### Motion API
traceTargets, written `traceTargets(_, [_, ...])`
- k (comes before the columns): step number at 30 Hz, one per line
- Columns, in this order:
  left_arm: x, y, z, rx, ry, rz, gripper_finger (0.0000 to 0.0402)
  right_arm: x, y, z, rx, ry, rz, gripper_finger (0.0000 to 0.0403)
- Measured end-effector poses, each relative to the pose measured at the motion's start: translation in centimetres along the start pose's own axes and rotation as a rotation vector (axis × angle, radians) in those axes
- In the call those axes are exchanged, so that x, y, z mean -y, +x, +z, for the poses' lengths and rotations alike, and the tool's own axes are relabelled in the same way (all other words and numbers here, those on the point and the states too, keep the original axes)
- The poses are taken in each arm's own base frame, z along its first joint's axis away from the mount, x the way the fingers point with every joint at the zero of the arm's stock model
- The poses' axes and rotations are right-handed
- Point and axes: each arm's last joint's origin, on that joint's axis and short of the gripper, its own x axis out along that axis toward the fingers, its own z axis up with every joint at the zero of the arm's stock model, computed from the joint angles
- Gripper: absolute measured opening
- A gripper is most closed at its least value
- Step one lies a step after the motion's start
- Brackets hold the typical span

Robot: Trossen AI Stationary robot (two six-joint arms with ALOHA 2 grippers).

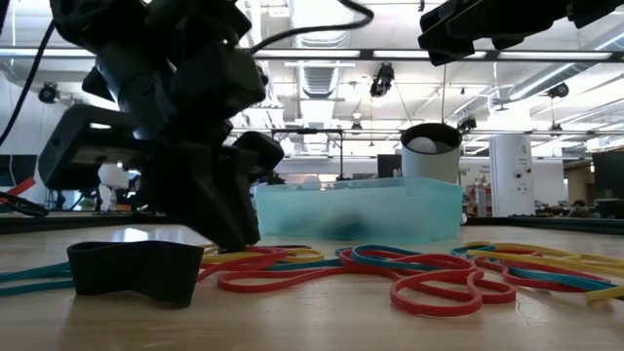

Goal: Pick and place rubber bands into bin
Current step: Put the red rubber band into the blue bin

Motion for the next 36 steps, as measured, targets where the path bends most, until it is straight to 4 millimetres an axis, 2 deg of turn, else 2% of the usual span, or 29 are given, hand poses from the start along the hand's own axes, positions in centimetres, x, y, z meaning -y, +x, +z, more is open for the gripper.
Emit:
traceTargets(11, [0.1,0.1,-0.1,-0.002,-0.001,-0.016,0.0057,0.0,0.0,-0.1,-0.006,0.000,0.001,0.0164])
traceTargets(18, [0.0,0.1,-0.2,-0.004,-0.002,-0.016,0.0008,0.0,0.0,-0.1,-0.006,0.000,0.001,0.0164])
traceTargets(25, [-0.1,0.1,-0.2,-0.005,-0.004,-0.013,0.0001,0.0,0.0,-0.1,-0.007,0.008,0.001,0.0164])
traceTargets(36, [-0.2,-1.8,1.4,0.069,0.002,0.025,0.0000,0.0,0.0,-0.1,-0.009,0.009,0.002,0.0164])
